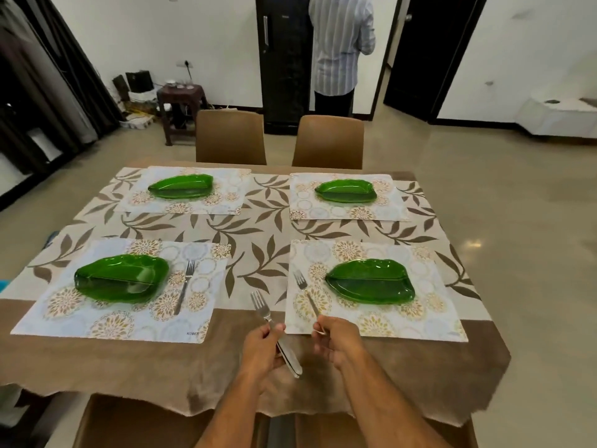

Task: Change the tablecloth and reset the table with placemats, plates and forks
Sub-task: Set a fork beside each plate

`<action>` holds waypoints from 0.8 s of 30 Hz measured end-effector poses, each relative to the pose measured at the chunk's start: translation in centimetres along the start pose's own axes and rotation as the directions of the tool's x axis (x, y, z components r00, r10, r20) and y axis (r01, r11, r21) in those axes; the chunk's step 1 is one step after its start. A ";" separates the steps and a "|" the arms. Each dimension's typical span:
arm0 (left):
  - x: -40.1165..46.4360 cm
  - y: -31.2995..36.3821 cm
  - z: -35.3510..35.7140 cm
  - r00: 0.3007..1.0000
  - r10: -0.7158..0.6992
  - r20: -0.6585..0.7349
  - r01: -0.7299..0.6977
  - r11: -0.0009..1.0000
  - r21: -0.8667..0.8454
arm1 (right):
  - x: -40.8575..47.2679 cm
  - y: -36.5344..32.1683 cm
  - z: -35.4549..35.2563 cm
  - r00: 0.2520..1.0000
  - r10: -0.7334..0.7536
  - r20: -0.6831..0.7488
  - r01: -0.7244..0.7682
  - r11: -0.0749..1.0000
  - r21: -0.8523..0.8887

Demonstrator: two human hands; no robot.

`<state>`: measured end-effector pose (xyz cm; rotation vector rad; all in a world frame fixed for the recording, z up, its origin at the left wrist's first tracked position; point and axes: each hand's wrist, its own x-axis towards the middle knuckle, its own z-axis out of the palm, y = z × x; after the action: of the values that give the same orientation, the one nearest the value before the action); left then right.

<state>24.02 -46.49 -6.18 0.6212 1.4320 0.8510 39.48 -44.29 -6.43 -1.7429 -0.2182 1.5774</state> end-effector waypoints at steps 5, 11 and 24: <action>2.8 -0.1 0.9 1.000 -0.003 -0.002 0.003 1.000 0.019 | 6.7 -1.8 2.2 0.990 0.071 -0.124 -0.058 0.993 0.104; 5.2 0.4 2.0 1.000 -0.021 0.001 0.021 1.000 -0.015 | 10.9 -2.5 4.0 0.988 0.037 -0.153 -0.028 0.997 0.066; 5.2 1.7 3.2 1.000 0.008 0.020 -0.008 1.000 0.016 | 8.5 -2.6 3.5 0.962 -0.274 0.002 0.263 0.921 -0.286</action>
<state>26.69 -40.94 -7.63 0.6459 1.4198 0.8381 39.07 -36.08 -11.23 -1.8641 -0.6662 1.3602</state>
